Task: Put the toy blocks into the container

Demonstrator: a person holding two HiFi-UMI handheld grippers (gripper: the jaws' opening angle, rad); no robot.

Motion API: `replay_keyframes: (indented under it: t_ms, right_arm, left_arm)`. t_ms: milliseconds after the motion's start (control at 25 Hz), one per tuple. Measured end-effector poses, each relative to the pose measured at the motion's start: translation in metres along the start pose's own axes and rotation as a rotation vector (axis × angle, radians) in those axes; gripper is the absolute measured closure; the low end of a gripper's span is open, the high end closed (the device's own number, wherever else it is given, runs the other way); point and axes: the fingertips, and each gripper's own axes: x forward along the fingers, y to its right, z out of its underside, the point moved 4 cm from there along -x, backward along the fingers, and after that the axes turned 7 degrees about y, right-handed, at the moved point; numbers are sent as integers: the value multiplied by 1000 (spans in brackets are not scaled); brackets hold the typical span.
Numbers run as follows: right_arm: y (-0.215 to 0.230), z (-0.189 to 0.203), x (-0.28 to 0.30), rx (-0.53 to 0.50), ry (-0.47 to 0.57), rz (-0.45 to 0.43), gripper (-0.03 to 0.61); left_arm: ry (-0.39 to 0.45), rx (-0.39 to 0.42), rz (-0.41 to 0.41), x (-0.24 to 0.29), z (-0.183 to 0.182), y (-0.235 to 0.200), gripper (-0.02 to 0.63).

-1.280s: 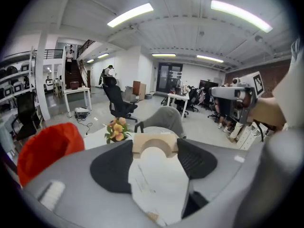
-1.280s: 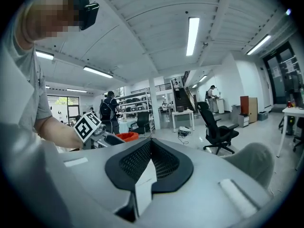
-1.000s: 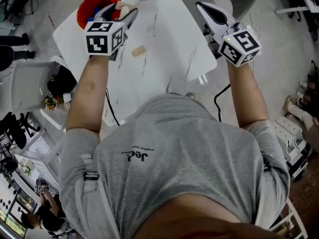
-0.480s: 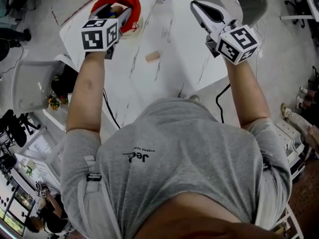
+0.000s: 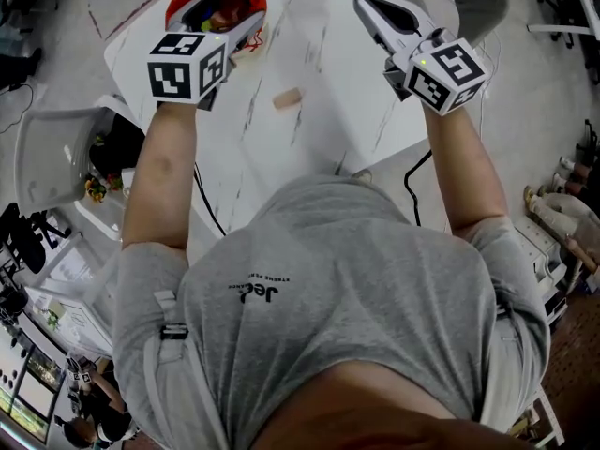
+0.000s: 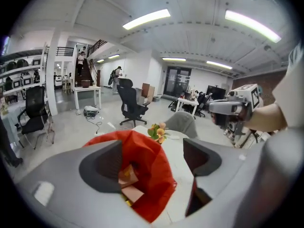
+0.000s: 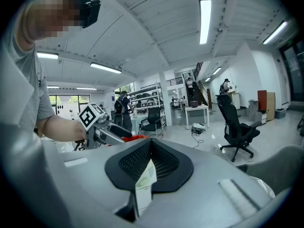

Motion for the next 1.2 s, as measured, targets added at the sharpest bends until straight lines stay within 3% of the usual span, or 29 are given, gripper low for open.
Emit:
replay_keyframes:
  t_ms: [240, 360, 480, 840, 1040, 1200]
  right_arm:
    - [5, -1, -13, -1, 0, 14, 575]
    - [5, 1, -21, 3, -1, 19, 575]
    - [4, 5, -26, 8, -3, 23, 575]
    - [5, 14, -42, 18, -15, 44, 575]
    - [8, 16, -53, 21, -19, 63, 575]
    - [9, 16, -58, 20, -23, 69, 575]
  left_arm:
    - [55, 65, 233, -13, 0, 80, 186]
    - [-2, 147, 330, -15, 28, 114, 187]
    - [-110, 203, 393, -9, 71, 136, 188]
    - [-417, 317, 392, 19, 196, 140, 200]
    - [-505, 258, 401, 29, 230, 138, 249]
    - [-549, 312, 366, 35, 246, 138, 314]
